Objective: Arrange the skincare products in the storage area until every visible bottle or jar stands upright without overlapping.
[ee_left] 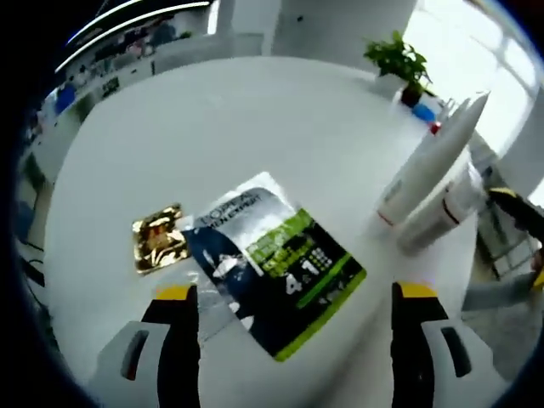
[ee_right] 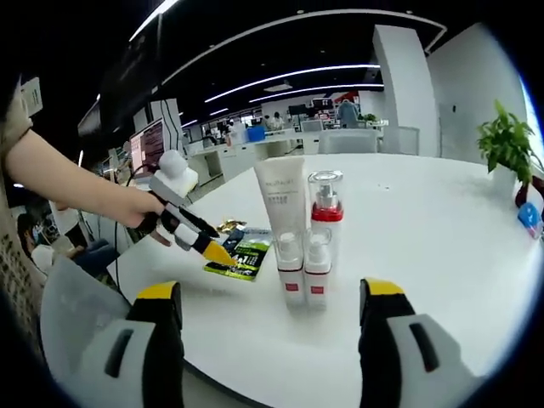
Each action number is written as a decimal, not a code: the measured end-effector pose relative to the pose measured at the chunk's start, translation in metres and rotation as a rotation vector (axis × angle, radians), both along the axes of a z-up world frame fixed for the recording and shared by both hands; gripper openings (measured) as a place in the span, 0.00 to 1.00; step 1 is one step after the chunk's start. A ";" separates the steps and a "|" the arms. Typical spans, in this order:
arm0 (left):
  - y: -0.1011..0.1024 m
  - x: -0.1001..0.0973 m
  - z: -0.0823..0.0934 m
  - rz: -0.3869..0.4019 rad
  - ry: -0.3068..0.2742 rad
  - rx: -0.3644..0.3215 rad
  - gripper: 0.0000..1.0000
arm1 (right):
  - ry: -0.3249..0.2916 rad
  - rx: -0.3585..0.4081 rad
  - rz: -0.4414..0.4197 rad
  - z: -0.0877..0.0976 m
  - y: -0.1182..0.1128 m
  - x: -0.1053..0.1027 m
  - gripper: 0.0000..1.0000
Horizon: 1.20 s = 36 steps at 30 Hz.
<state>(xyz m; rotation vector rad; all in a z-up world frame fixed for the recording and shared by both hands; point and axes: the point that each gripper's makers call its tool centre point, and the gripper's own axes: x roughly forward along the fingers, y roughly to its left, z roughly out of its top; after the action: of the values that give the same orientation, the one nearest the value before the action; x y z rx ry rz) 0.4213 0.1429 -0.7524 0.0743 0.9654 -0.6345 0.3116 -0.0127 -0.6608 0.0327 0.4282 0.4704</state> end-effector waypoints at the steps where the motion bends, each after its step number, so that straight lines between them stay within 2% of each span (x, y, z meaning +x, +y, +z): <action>1: -0.002 0.001 0.000 0.026 -0.003 -0.005 0.92 | 0.000 -0.002 0.003 0.000 0.000 0.000 0.86; 4: -0.003 0.003 -0.004 0.089 -0.001 0.016 0.94 | -0.001 -0.006 0.008 -0.001 0.000 -0.001 0.85; 6: 0.001 0.004 -0.008 0.208 0.012 0.031 0.97 | -0.001 -0.004 0.006 -0.001 -0.001 0.000 0.85; 9: 0.000 0.001 -0.014 0.289 0.048 0.031 0.97 | 0.002 0.001 -0.004 -0.002 -0.003 0.000 0.84; 11: -0.002 0.005 -0.014 0.282 0.011 0.055 0.97 | 0.003 0.004 -0.010 -0.002 -0.003 0.000 0.84; 17: -0.002 0.011 -0.017 0.342 0.002 0.079 0.97 | 0.007 0.009 -0.021 -0.002 -0.005 0.000 0.83; 23: -0.001 0.018 -0.021 0.356 -0.017 0.118 0.97 | 0.015 0.015 -0.029 -0.003 -0.006 0.000 0.83; 28: -0.001 0.020 -0.022 0.405 -0.027 0.136 0.97 | 0.022 0.013 -0.031 -0.004 -0.006 0.000 0.82; 36: 0.000 0.020 -0.029 0.341 -0.064 0.215 0.93 | 0.029 0.017 -0.048 -0.005 -0.008 0.002 0.82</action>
<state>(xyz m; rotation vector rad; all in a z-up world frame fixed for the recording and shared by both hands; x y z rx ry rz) 0.4408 0.1431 -0.7818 0.1162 0.9544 -0.2126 0.3134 -0.0203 -0.6656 0.0661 0.4512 0.4270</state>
